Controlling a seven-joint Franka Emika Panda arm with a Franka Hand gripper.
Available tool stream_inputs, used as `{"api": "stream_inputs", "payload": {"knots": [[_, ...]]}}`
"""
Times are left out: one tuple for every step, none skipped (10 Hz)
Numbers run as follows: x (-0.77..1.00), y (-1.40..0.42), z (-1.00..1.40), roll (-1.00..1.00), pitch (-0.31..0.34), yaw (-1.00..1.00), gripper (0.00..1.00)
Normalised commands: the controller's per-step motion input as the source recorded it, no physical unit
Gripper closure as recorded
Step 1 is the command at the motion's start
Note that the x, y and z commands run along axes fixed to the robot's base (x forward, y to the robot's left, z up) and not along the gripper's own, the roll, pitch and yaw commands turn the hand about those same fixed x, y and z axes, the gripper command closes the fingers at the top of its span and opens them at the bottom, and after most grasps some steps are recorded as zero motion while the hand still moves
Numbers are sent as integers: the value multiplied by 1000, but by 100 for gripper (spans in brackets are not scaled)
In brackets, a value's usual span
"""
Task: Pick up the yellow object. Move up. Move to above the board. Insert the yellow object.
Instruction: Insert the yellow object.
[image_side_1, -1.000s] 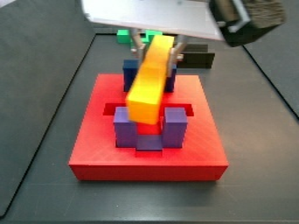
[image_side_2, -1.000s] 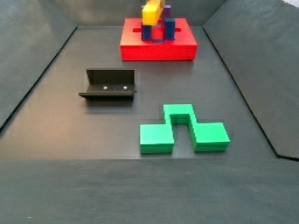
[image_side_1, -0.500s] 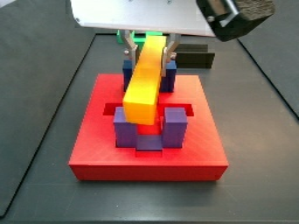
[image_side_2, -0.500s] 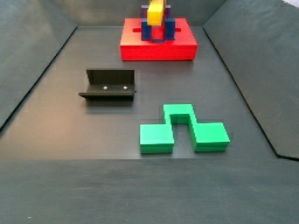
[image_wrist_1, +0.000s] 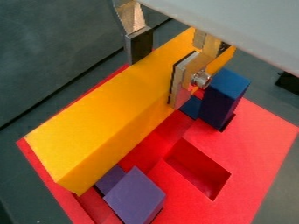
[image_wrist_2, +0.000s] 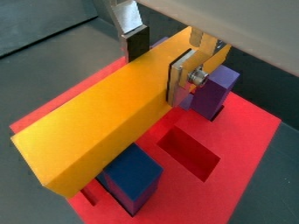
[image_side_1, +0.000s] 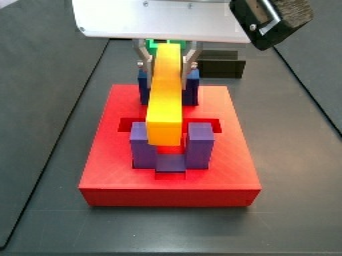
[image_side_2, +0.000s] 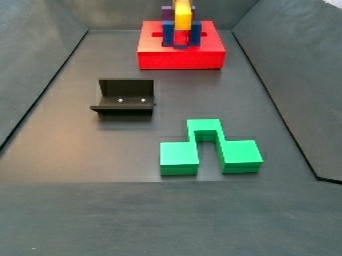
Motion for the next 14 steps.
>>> {"api": "stream_inputs", "payload": {"knots": [[-17, -91, -160, 94, 0, 134, 100], [0, -91, -186, 109, 29, 91, 100], [246, 0, -197, 79, 73, 43, 100], [454, 0, -149, 80, 114, 26, 100], [477, 0, -97, 87, 131, 20, 100], [414, 0, -14, 64, 137, 11, 100], [260, 0, 0, 33, 131, 29, 100], [109, 0, 0, 34, 86, 46, 100], [0, -23, -103, 90, 57, 20, 100], [0, -14, -209, 164, 90, 29, 100], [0, -26, -234, 249, 147, 11, 100], [0, -77, -206, 253, 159, 0, 100], [0, -91, -177, 233, 149, 0, 100], [0, -126, -191, 177, 90, 0, 100]]}}
